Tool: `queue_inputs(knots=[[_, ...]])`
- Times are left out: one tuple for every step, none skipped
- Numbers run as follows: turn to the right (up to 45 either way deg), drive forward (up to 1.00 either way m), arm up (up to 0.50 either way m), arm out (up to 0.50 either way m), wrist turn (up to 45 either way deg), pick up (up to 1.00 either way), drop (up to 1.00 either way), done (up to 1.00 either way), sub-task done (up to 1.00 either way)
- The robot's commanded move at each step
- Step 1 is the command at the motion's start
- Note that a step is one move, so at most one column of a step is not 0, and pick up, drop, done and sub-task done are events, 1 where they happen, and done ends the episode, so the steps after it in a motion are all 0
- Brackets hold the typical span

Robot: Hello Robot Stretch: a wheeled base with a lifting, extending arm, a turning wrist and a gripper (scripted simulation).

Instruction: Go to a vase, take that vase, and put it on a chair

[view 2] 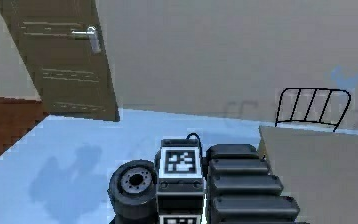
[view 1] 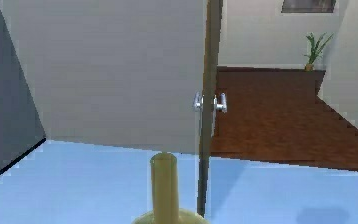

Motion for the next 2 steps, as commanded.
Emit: queue_inputs(knots=[[-45.0, 0.00, 0.00, 0.00, 0.0, 0.00, 0.00, 0.00, 0.00], [-45.0, 0.00, 0.00, 0.00, 0.0, 0.00, 0.00, 0.00, 0.00]])
